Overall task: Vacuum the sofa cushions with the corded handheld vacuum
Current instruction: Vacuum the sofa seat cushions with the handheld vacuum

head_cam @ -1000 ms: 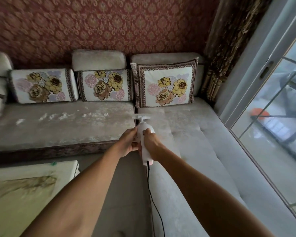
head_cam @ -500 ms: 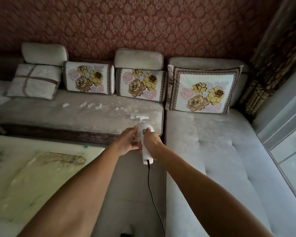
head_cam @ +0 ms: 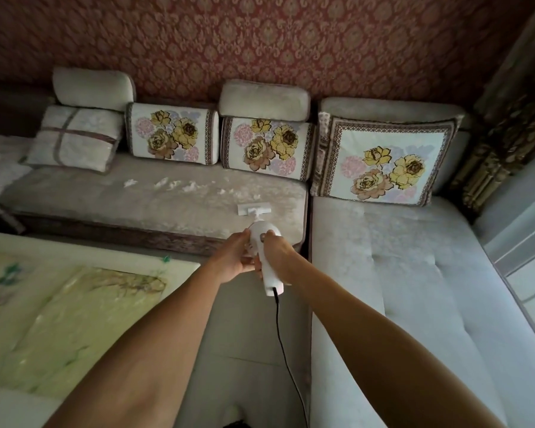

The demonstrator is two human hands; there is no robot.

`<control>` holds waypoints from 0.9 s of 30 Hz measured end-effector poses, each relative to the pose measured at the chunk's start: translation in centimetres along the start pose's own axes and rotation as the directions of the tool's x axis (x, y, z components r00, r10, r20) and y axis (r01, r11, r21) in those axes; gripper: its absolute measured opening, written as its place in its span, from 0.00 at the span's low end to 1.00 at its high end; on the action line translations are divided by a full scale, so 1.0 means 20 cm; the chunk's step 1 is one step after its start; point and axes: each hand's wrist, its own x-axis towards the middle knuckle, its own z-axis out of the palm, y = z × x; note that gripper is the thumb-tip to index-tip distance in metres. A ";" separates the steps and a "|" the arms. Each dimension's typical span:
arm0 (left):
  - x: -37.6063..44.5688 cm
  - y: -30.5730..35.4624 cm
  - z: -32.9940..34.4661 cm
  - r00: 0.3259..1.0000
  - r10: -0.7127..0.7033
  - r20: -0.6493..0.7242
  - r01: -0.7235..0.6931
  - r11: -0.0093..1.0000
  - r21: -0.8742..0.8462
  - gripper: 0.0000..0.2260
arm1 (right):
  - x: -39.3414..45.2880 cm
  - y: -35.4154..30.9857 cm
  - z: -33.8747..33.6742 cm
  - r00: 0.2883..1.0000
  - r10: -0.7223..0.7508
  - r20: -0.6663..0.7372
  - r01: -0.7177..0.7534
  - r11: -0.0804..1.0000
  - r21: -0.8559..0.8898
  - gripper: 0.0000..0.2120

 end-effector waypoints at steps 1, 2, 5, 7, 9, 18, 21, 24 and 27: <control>0.02 0.01 0.00 1.000 0.001 0.001 -0.001 1.000 0.011 0.15 | 0.02 0.00 0.00 1.000 0.002 0.008 -0.002 1.000 0.001 0.14; 0.05 0.02 -0.01 1.000 0.000 0.002 0.000 1.000 0.018 0.15 | 0.05 -0.01 0.00 1.000 0.013 0.009 -0.013 1.000 0.008 0.14; 0.13 0.05 -0.03 1.000 -0.007 -0.007 0.007 1.000 0.018 0.14 | 0.13 -0.03 0.00 0.999 0.036 -0.028 -0.036 0.999 0.007 0.14; 0.20 0.09 -0.05 1.000 -0.017 -0.008 0.017 1.000 0.025 0.14 | 0.19 -0.07 0.00 0.992 0.111 -0.057 -0.108 0.993 0.044 0.15; 0.27 0.14 -0.09 1.000 -0.028 -0.009 0.028 0.999 0.031 0.14 | 0.23 -0.14 0.01 0.977 0.211 -0.035 -0.207 0.974 0.090 0.17; 0.50 0.33 -0.25 0.999 -0.043 -0.014 0.043 0.999 0.021 0.13 | 0.51 -0.28 0.14 0.994 0.083 -0.069 -0.077 0.993 0.086 0.14; 0.58 0.36 -0.29 0.999 -0.048 -0.021 0.048 0.999 0.018 0.13 | 0.58 -0.31 0.17 0.997 0.035 -0.067 -0.032 0.998 0.050 0.14; 0.64 0.40 -0.32 0.999 -0.039 -0.006 0.040 0.999 0.010 0.13 | 0.62 -0.37 0.18 0.997 0.051 -0.064 -0.048 0.997 0.054 0.14; 0.70 0.44 -0.34 1.000 -0.021 0.011 0.020 0.999 0.025 0.15 | 0.70 -0.40 0.18 0.998 0.042 -0.055 -0.039 0.997 0.062 0.13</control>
